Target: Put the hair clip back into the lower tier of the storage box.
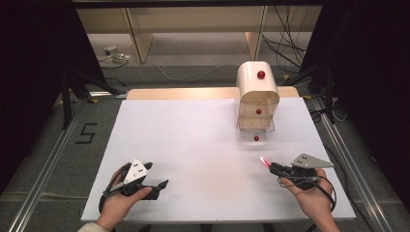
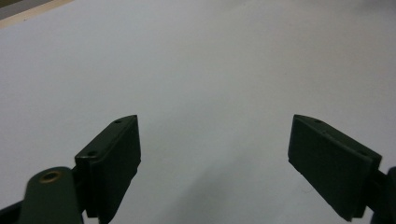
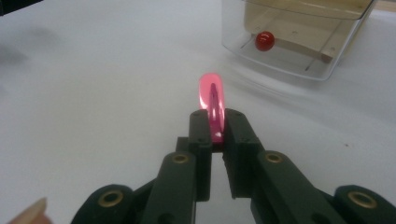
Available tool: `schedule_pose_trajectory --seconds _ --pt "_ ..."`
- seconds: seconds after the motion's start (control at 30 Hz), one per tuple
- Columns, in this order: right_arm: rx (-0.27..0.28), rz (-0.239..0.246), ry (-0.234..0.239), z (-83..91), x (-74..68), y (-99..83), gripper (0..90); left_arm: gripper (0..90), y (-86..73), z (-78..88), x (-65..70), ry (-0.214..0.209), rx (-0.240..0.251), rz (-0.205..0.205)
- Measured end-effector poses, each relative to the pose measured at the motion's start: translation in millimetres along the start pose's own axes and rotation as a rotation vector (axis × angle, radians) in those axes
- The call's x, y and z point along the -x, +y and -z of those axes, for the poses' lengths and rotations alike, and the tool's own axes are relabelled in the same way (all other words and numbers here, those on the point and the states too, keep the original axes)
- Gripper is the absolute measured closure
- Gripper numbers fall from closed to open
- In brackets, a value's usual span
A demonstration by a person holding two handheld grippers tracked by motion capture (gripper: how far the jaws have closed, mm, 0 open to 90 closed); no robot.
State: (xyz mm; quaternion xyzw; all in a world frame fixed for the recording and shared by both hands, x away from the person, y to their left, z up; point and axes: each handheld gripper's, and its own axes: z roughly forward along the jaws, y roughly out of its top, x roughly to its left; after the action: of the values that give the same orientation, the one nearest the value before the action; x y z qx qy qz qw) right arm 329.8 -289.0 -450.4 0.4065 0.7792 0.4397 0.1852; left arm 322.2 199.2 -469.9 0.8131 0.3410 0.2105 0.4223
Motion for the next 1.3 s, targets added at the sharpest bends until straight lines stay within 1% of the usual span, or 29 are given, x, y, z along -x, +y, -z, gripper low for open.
schedule_pose_trajectory --seconds 0.17,0.37,0.6,1.3 --pt "0.002 -0.007 -0.002 0.3 0.5 2.5 82.9 16.9 0.1 0.1 -0.1 0.0 0.0 -0.002" --pt "0.018 -0.005 -0.009 1.2 1.5 6.5 82.9 16.9 0.0 0.0 -0.1 -0.001 0.001 -0.002" --pt "0.021 -0.01 -0.005 0.3 1.7 9.7 82.9 16.9 0.0 -0.4 -0.1 -0.003 0.001 -0.005" --pt "0.042 -0.017 -0.024 2.9 8.9 20.2 82.9 16.8 0.2 -0.4 0.0 -0.004 0.002 -0.005"
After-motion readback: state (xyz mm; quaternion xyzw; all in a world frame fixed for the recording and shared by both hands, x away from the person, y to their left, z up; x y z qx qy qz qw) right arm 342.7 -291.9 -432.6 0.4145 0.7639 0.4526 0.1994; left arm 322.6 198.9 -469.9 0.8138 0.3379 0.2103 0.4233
